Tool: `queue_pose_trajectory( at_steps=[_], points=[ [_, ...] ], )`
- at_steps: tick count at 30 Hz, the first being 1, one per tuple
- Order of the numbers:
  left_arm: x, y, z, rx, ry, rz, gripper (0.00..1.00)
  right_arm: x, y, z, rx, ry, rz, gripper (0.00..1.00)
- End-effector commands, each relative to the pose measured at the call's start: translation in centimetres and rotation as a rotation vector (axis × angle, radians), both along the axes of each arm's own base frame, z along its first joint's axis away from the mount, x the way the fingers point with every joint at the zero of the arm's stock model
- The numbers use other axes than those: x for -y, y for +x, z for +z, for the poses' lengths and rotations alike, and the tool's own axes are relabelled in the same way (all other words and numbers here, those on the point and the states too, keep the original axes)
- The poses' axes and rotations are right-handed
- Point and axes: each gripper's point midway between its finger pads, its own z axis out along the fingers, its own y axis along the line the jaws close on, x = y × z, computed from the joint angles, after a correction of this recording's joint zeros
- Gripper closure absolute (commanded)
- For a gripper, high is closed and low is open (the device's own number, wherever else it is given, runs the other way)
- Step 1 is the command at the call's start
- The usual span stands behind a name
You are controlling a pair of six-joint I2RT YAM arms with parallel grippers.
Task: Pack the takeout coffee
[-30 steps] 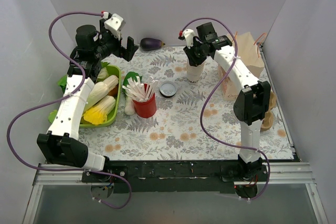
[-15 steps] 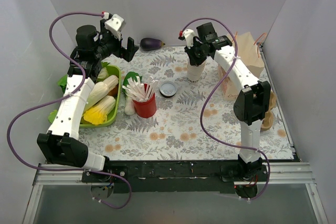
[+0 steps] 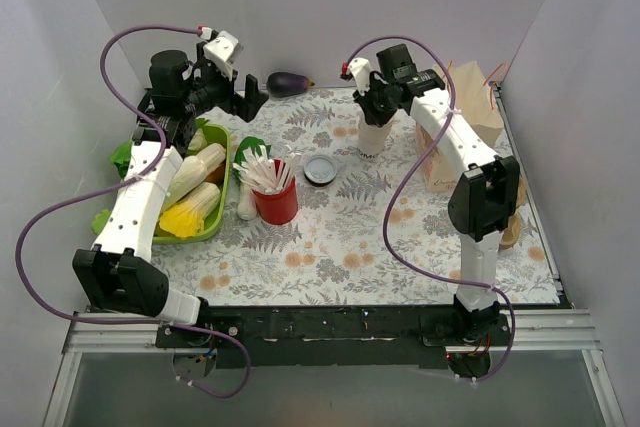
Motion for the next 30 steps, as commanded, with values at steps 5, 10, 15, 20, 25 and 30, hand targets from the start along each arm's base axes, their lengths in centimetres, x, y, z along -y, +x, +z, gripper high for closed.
queue_pose_trajectory(
  at_steps=[5, 10, 15, 20, 25, 30],
  points=[
    [1.8, -0.8, 0.1, -0.057, -0.088, -0.078, 0.02, 1.4, -0.8, 5.0, 0.121, 0.044, 0.05, 0.99],
    [2.6, -0.7, 0.1, -0.101, -0.158, -0.102, 0.02, 1.5, 0.1, 8.3, 0.231, 0.083, 0.04, 0.99],
    [3.1, -0.4, -0.3, -0.124, -0.182, -0.114, 0.02, 2.0, -0.2, 7.6, 0.242, 0.035, 0.057, 0.99],
    [3.4, -0.5, -0.6, -0.147, -0.201, -0.125, 0.02, 1.8, -1.4, 5.6, 0.132, 0.046, 0.102, 0.99],
    [3.7, -0.7, -1.0, -0.164, -0.214, -0.135, 0.02, 2.0, -0.1, 7.1, 0.295, -0.069, 0.084, 0.99],
    [3.8, -0.8, -1.1, -0.166, -0.216, -0.135, 0.02, 2.6, 0.1, 5.7, 0.27, -0.127, 0.097, 0.99]
  ],
)
